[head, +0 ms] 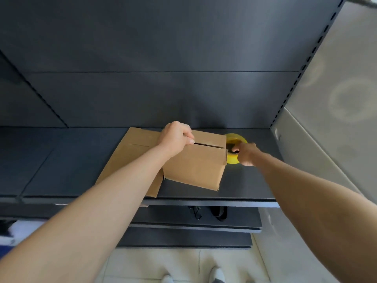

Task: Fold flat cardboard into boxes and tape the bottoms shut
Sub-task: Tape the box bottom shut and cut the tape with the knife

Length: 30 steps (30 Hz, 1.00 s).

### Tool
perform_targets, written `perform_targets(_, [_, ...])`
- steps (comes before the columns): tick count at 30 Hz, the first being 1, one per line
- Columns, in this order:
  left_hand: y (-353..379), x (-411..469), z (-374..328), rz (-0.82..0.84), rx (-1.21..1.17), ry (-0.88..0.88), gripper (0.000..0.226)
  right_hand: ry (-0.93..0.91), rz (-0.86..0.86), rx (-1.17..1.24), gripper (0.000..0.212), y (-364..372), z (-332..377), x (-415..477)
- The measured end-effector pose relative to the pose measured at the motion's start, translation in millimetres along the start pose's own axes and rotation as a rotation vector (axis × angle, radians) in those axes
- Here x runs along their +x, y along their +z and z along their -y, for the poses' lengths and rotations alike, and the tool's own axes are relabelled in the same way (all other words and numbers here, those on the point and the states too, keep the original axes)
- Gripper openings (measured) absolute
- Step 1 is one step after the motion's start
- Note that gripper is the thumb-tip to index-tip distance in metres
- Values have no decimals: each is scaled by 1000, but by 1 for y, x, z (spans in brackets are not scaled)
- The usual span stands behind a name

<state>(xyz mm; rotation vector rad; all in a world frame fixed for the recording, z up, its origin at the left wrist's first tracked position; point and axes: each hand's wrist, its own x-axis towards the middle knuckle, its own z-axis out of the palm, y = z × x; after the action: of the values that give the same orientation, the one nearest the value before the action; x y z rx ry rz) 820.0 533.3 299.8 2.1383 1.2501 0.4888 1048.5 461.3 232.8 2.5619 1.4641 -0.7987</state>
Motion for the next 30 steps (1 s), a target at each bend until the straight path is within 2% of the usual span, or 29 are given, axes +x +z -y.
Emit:
perform_targets(3, [3, 0, 2, -7, -39, -20, 8, -19, 21, -170, 57, 3, -6, 13])
perform_targets(7, [7, -1, 5, -23, -99, -47, 9, -137, -82, -477, 39, 7, -12, 24])
perform_targets(9, [8, 0, 5, -27, -111, -56, 9, -194, -116, -493, 38, 4, -12, 27])
perform_targets(11, [7, 2, 5, -26, -114, -49, 10, -206, -101, -349, 32, -9, -8, 23])
perform_targets(13, [7, 3, 6, -27, -110, -36, 9, -224, -106, -52, 10, -31, -1, 14])
perform_targets(14, [7, 3, 6, -25, -108, -29, 9, -238, -109, 116, 7, -44, 3, 7])
perform_targets(17, [6, 3, 7, -10, -116, -4, 8, -288, -158, 408, 21, -85, 13, -16])
perform_targets(22, [-1, 5, 5, 32, -93, 38, 8, -408, -196, 558, 29, -136, 43, -65])
perform_targets(27, [-6, 3, 9, 57, -158, 56, 14, -474, -29, 601, 15, -129, 70, -95])
perform_targets(30, [-6, -3, 13, 55, -193, 79, 16, -426, 32, 592, 30, -115, 75, -99])
